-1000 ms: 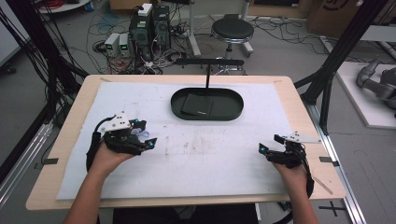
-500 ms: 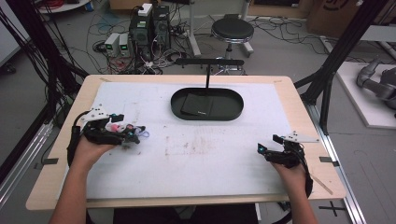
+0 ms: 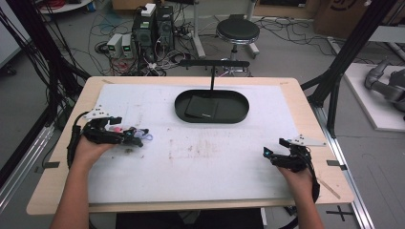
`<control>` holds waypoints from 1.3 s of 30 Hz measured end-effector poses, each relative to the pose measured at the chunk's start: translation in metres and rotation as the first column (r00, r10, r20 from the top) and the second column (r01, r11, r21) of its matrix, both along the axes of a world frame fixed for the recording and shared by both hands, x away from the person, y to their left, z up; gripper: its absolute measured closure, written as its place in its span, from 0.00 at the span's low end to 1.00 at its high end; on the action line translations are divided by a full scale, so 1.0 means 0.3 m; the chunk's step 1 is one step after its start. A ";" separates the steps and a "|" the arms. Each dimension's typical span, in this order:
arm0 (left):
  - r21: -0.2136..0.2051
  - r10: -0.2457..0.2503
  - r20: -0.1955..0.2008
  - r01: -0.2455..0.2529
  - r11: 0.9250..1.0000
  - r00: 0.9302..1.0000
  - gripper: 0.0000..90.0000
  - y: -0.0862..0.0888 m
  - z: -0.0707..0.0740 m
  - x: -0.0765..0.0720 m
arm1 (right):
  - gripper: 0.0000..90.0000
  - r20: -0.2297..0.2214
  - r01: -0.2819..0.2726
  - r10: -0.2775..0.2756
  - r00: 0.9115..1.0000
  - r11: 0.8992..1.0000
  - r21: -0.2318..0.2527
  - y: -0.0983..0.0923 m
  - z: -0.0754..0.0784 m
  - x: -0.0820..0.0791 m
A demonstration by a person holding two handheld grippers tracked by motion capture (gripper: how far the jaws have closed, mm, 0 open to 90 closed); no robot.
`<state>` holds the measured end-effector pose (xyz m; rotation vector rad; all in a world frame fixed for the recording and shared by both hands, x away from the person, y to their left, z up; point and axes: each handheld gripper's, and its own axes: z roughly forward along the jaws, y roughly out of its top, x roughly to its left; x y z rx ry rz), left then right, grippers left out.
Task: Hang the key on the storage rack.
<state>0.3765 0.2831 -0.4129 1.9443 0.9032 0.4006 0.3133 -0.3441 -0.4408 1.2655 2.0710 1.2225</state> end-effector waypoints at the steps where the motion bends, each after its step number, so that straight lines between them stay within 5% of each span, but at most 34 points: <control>1: 0.008 0.001 -0.015 -0.001 1.000 1.000 0.22 -0.004 -0.008 0.003 | 0.20 -0.002 0.002 -0.002 1.000 1.000 0.004 -0.002 0.000 -0.001; 4: 0.071 -0.014 -0.054 0.018 0.997 0.998 0.24 -0.012 -0.030 0.014 | 0.20 -0.001 0.005 -0.005 1.000 1.000 0.007 -0.007 0.000 -0.004; 14: 0.087 -0.095 -0.109 0.104 0.991 0.989 0.30 -0.022 -0.055 0.016 | 0.20 0.002 0.010 -0.010 1.000 1.000 0.008 -0.016 0.000 -0.008; 24: 0.088 -0.118 -0.079 0.125 0.988 0.990 0.31 -0.016 -0.067 0.000 | 0.20 0.004 0.014 -0.014 1.000 1.000 0.012 -0.019 0.002 -0.015; 33: 0.186 -0.128 -0.022 0.130 0.974 0.992 0.44 -0.042 -0.054 -0.022 | 0.20 0.000 0.009 -0.009 1.000 1.000 0.010 -0.008 0.004 -0.015; 35: 0.189 -0.124 -0.016 0.125 0.974 0.992 0.46 -0.040 -0.046 -0.027 | 0.20 0.003 0.008 -0.008 1.000 1.000 0.007 -0.010 0.005 -0.016; 39: 0.122 -0.110 -0.002 0.109 0.986 0.994 0.48 -0.032 -0.026 -0.034 | 0.20 0.004 0.014 -0.014 1.000 1.000 0.012 -0.013 0.005 -0.017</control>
